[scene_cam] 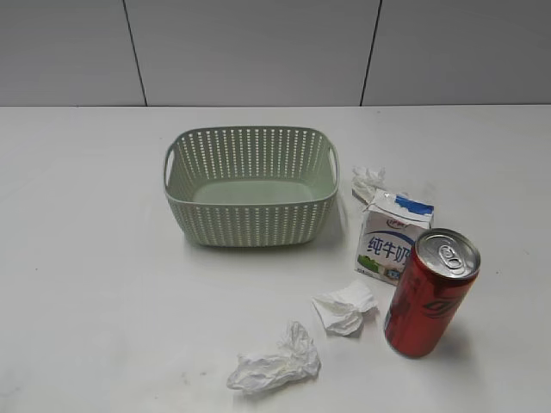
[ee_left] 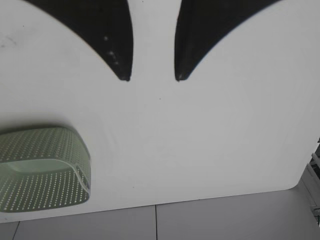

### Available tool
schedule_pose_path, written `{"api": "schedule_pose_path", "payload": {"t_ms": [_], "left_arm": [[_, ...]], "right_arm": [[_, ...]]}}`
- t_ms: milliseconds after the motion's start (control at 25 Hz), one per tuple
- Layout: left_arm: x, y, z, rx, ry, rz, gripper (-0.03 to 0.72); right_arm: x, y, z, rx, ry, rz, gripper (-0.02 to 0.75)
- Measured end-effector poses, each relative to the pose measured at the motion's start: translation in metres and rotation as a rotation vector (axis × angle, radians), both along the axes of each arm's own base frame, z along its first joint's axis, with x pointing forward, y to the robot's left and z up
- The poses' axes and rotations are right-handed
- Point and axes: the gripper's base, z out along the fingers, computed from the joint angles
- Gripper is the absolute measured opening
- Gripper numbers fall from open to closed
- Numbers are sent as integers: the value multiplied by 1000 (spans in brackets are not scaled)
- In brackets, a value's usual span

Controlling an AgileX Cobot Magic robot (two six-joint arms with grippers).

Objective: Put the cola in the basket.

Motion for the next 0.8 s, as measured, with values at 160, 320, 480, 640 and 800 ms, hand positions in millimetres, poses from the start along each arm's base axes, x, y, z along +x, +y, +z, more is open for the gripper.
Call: {"api": "schedule_pose_path", "payload": {"t_ms": [160,320,480,640,800], "left_arm": [[0,0,0,0,0,0,230],[0,0,0,0,0,0,230],[0,0,0,0,0,0,230],[0,0,0,0,0,0,230],[0,0,0,0,0,0,230]], "right_arm": [[0,0,0,0,0,0,576],[0,0,0,0,0,0,576],[0,0,0,1,0,0,576],[0,0,0,1,0,0,576],[1,0,0,1,8,0,576]]}}
